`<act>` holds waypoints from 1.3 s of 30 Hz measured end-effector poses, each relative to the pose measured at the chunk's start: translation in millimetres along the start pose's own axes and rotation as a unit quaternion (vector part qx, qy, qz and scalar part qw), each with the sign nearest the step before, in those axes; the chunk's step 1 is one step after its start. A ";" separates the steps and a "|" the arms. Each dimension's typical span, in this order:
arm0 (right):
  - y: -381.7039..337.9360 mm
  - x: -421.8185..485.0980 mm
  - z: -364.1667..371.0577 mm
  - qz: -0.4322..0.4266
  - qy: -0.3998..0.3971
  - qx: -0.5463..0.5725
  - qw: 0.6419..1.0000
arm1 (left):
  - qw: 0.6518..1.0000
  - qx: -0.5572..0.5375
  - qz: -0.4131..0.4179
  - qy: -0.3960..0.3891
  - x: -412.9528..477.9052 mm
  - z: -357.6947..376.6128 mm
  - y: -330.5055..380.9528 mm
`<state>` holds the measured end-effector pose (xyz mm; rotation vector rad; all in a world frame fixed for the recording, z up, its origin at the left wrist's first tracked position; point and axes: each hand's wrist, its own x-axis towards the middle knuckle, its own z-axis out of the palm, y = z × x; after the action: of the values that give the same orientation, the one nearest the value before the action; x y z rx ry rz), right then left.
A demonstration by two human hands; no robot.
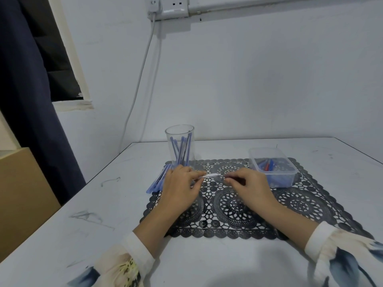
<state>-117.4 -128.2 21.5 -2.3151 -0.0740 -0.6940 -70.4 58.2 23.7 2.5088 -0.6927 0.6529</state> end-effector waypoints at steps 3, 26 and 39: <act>-1.4 -0.8 0.6 0.042 0.018 0.073 0.996 | 1.000 0.002 0.008 -0.003 0.6 0.7 2.1; 1.6 -1.3 3.1 0.016 0.009 0.101 0.995 | 0.998 -0.022 0.052 -0.011 -1.6 3.7 2.9; 0.2 -3.1 2.6 -0.042 0.018 0.068 0.997 | 0.993 -0.047 0.105 0.012 -1.9 4.8 2.2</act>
<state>-118.8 -126.3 18.3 -2.1779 -0.1978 -0.7506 -71.6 54.6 19.5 2.3573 -0.9661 0.7036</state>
